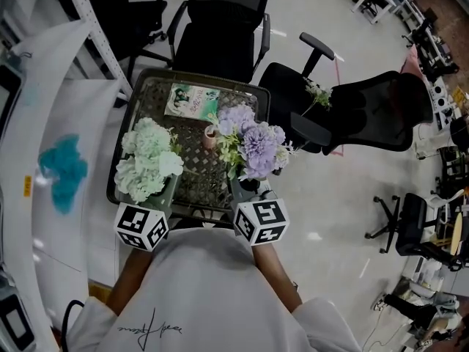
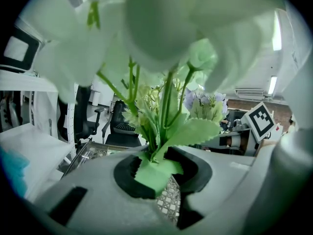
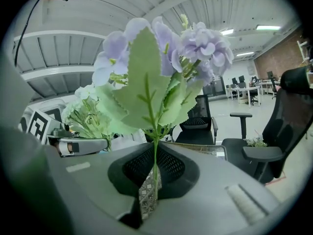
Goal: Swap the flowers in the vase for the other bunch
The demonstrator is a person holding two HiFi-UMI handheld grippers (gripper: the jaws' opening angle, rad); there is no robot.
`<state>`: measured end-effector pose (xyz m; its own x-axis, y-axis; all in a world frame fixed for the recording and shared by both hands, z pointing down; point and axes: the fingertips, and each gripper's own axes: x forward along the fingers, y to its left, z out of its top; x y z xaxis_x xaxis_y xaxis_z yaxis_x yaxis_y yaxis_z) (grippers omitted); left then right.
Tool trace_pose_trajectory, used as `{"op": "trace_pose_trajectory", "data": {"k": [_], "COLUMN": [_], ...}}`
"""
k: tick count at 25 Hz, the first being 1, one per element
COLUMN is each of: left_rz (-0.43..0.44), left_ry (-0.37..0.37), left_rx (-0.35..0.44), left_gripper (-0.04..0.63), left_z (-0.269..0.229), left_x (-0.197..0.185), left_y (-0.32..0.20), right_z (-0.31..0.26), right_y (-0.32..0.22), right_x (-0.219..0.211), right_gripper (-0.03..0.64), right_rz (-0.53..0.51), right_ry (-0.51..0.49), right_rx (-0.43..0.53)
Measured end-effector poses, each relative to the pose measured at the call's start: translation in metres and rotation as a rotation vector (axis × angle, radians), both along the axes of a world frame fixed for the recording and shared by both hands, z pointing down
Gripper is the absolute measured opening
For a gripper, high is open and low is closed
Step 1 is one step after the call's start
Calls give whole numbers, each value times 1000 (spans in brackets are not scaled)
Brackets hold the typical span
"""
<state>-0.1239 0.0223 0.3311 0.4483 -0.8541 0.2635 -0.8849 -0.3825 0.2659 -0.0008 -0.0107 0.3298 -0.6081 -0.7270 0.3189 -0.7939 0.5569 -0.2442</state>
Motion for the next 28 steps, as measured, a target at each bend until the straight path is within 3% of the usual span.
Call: {"op": "trace_pose_trajectory", "data": {"k": [8,13,18,24,28], "left_rz": [5,15,37,36,32], "left_ry": [0,39,-47,21,26], "left_rx": [-16,-23,-6,-25,-12], "left_gripper": [61,66,77,78,78], "left_z": [3,5,7,5,2], "left_x": [4,4,8,8,11], "left_y": [-1,-1,-1,-11,-21], "right_z": [0,0,4,4,7], "right_y": [1,1,3,2,5], "right_x": [0,0,1,5,6], "right_gripper": [17,17,17,17,17], "right_rz": [-5,-3,2,17,14], "right_ry": [-1,-4,-2,-3,-1], "right_rx": [-7,-8,-17,-27,-37]}}
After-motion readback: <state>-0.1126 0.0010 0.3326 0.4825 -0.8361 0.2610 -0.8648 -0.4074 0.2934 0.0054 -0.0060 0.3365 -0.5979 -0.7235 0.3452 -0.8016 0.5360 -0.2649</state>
